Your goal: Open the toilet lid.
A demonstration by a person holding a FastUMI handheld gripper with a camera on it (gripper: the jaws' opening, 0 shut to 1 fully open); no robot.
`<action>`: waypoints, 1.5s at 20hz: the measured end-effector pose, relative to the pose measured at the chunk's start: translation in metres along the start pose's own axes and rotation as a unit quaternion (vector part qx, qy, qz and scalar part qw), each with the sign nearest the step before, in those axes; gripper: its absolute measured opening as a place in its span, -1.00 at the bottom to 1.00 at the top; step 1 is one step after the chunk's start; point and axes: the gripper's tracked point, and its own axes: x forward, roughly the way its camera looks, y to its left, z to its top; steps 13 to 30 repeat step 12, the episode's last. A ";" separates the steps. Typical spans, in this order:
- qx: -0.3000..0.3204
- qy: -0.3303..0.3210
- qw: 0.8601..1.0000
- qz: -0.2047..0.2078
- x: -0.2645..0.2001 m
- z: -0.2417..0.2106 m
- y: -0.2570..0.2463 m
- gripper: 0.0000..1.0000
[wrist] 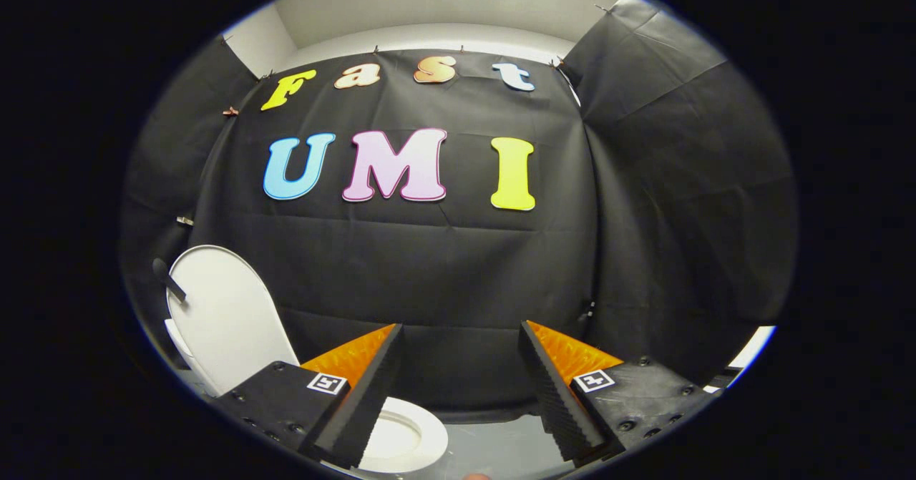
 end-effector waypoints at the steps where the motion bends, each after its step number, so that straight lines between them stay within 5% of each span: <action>1: 0.003 0.004 1.000 0.000 0.001 -0.002 -0.002 0.98; 30: 0.008 0.016 1.000 -0.005 0.001 -0.004 -0.006 0.98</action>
